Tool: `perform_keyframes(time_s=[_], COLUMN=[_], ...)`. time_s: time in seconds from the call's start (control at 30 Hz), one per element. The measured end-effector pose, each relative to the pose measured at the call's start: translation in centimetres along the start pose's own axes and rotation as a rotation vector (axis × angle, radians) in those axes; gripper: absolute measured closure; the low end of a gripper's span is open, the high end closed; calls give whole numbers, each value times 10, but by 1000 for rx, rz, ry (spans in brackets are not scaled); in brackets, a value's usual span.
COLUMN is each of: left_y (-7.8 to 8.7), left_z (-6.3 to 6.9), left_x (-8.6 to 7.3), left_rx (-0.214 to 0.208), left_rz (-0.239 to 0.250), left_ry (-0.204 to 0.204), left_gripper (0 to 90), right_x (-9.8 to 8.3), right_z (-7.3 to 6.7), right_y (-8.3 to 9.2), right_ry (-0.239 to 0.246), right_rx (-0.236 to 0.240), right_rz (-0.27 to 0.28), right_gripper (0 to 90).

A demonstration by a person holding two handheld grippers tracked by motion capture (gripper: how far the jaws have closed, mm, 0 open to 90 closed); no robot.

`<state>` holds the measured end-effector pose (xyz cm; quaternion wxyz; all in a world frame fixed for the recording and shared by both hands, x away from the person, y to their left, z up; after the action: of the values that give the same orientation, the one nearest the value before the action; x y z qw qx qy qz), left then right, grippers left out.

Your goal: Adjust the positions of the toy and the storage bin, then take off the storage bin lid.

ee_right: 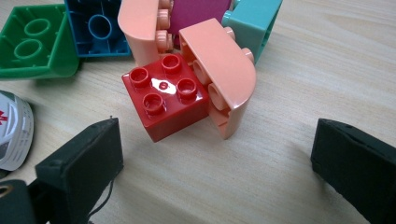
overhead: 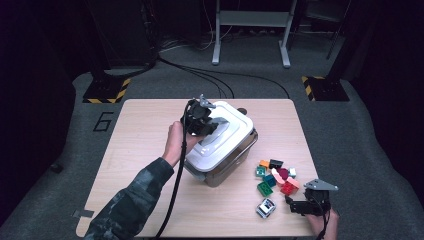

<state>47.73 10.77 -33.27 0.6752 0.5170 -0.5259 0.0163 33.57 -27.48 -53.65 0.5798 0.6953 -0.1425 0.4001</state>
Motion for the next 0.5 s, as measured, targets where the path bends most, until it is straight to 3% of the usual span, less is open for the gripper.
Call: perform_keyframes(time_s=[0.17,0.5], left_y=[6,29], left_z=[-9,-44], left_x=[-3,-17], left_rx=[15,74], left_rz=[5,16], left_ry=[16,60], left_gripper=[668,668], right_x=[0,0], right_z=[0,0], right_y=[0,0], right_ry=[0,1], right_rx=[0,0], right_rz=[0,-1], right_gripper=[15,15])
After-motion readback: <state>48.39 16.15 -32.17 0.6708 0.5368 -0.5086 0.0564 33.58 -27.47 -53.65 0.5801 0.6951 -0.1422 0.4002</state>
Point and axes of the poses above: each handheld gripper's, and its own axes: y roughly backward along the jaws, x roughly out of its top, z roughly to its right, the point moved 1 cm from there along -y, roughly forward along the jaws
